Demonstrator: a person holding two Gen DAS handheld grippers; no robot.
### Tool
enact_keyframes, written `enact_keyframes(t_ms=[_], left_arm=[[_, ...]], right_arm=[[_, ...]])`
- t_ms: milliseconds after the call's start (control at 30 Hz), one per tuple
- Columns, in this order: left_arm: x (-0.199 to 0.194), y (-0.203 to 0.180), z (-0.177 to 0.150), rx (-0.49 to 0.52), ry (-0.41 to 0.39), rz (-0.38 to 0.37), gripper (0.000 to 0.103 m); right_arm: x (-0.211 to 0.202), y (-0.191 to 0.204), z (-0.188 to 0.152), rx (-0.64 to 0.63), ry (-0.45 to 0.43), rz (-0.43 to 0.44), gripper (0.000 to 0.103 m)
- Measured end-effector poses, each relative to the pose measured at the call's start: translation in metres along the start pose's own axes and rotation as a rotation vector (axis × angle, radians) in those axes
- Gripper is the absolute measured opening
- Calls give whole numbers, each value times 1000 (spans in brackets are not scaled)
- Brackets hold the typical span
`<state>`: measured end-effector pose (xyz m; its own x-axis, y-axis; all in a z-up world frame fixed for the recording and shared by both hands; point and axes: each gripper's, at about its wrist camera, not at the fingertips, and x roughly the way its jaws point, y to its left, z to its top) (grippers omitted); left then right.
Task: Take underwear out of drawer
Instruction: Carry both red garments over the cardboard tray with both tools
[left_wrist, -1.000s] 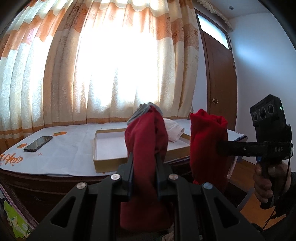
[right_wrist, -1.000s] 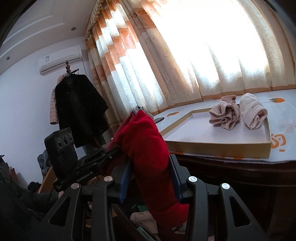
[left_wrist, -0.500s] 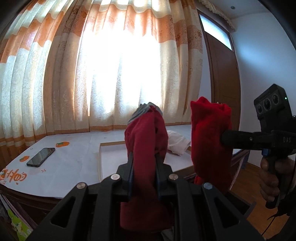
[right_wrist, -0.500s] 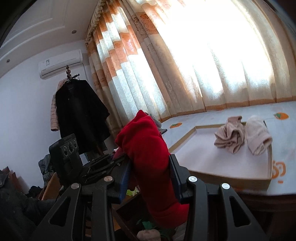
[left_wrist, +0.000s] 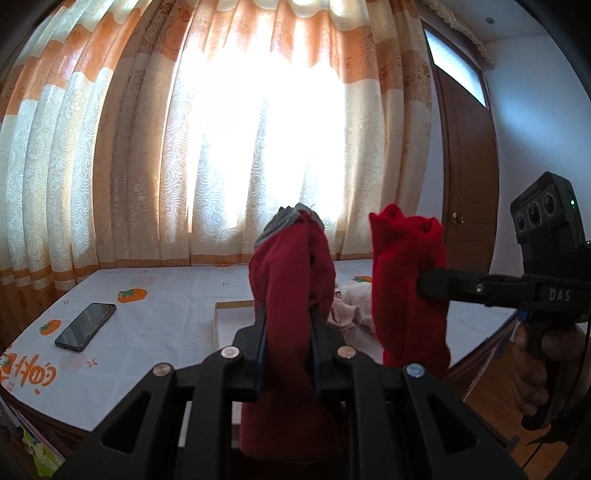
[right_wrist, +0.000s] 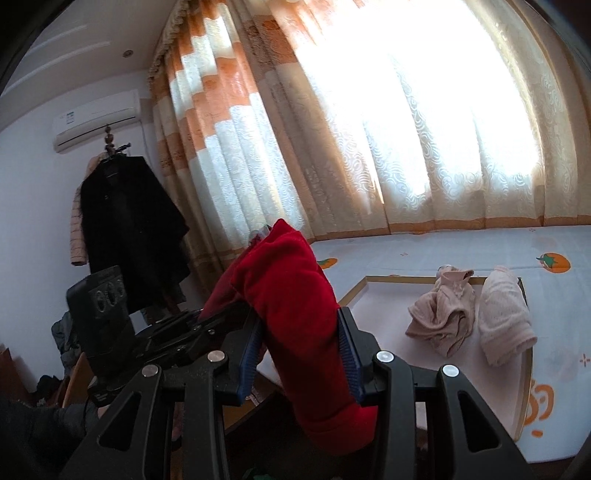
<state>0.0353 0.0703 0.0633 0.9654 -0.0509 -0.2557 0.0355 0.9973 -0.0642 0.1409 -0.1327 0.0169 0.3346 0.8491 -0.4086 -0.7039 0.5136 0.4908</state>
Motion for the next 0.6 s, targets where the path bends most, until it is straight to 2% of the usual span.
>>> enact_keyframes(t_ms=[300, 600], left_arm=[[23, 7, 18, 25, 12, 25, 16], [60, 20, 28, 6, 89, 53, 16]], right_arm=[[35, -16, 25, 31, 31, -17, 42], [63, -38, 40, 97, 56, -36, 42]])
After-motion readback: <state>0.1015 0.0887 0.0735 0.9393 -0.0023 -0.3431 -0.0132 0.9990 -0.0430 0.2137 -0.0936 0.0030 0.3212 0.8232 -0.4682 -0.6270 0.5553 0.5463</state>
